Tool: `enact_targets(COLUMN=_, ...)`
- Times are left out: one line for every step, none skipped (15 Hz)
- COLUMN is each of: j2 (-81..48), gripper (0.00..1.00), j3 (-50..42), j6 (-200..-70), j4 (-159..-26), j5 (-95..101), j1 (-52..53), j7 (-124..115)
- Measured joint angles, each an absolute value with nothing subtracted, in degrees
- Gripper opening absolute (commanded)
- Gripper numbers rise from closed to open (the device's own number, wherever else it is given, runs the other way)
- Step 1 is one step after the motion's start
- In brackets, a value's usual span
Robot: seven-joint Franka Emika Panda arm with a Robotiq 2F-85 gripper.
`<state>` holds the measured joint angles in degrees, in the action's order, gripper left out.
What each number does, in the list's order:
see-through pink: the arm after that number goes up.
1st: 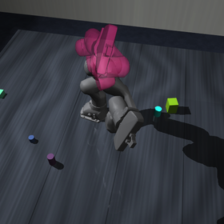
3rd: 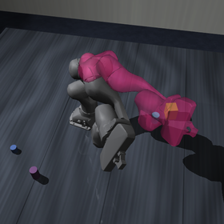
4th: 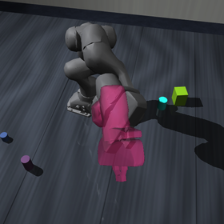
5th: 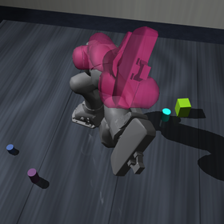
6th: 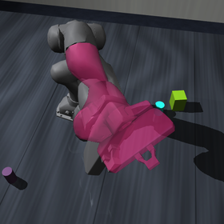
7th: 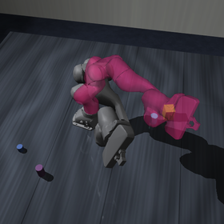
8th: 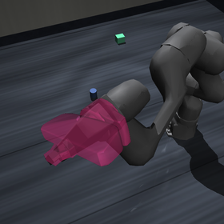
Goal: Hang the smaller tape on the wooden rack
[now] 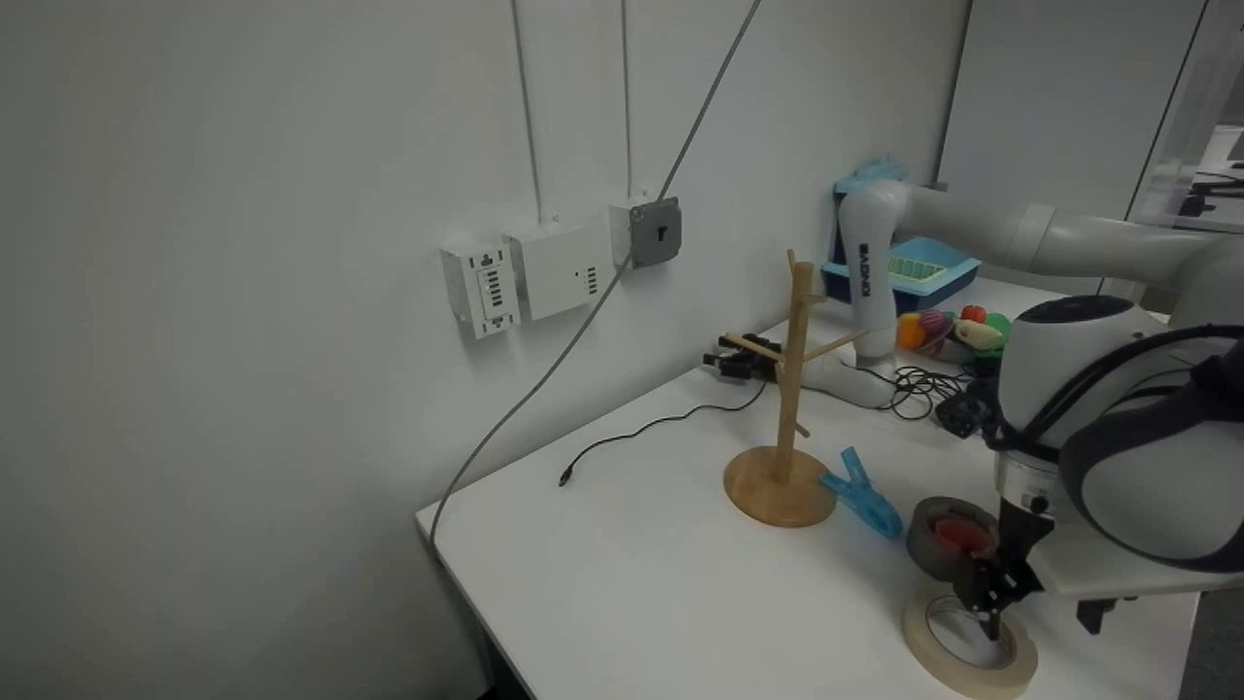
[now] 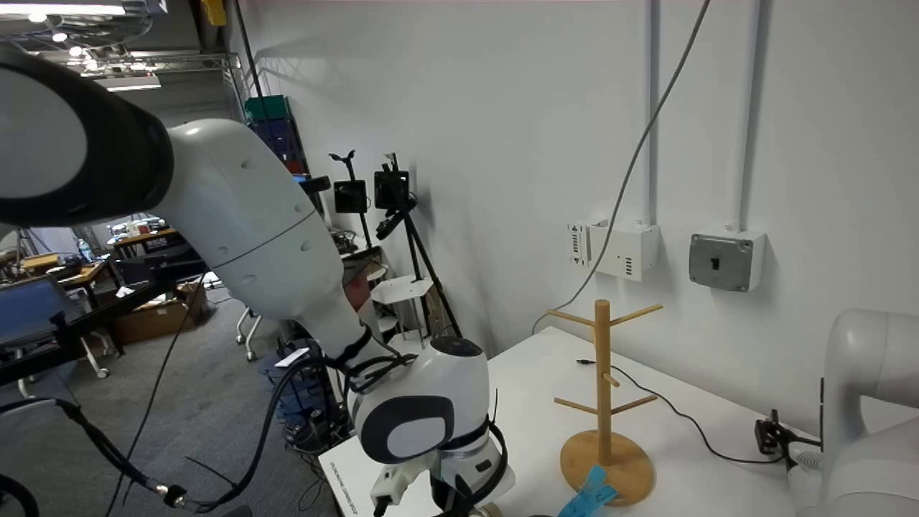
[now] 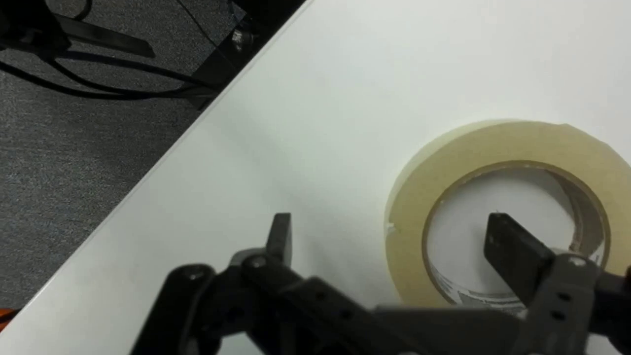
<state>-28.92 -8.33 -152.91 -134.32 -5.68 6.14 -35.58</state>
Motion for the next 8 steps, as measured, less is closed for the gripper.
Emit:
enact_targets(j2=-29.5, gripper=1.0, j3=-8.6, j6=-153.3, j4=-134.0, j5=-5.7, j1=6.4, j7=-36.2)
enact_targets(j2=-30.0, gripper=1.0, j3=-8.8, j6=-153.7, j4=-133.7, j5=-5.7, j1=6.6, j7=-36.9)
enact_targets(j2=-30.5, gripper=1.0, j3=-8.9, j6=-154.0, j4=-133.4, j5=-5.7, j1=6.7, j7=-37.4)
enact_targets(j2=-31.0, gripper=1.0, j3=-8.9, j6=-154.2, j4=-133.1, j5=-5.8, j1=6.9, j7=-38.0)
enact_targets(j2=-31.4, gripper=0.99, j3=-8.9, j6=-154.3, j4=-132.8, j5=-5.8, j1=7.0, j7=-38.4)
enact_targets(j2=-31.8, gripper=0.98, j3=-8.9, j6=-154.3, j4=-132.6, j5=-5.8, j1=7.1, j7=-38.9)
enact_targets(j2=-32.1, gripper=0.98, j3=-8.9, j6=-154.3, j4=-132.5, j5=-5.8, j1=7.2, j7=-39.2)
enact_targets(j2=-32.3, gripper=0.95, j3=-8.9, j6=-154.3, j4=-132.3, j5=-5.9, j1=7.3, j7=-39.4)
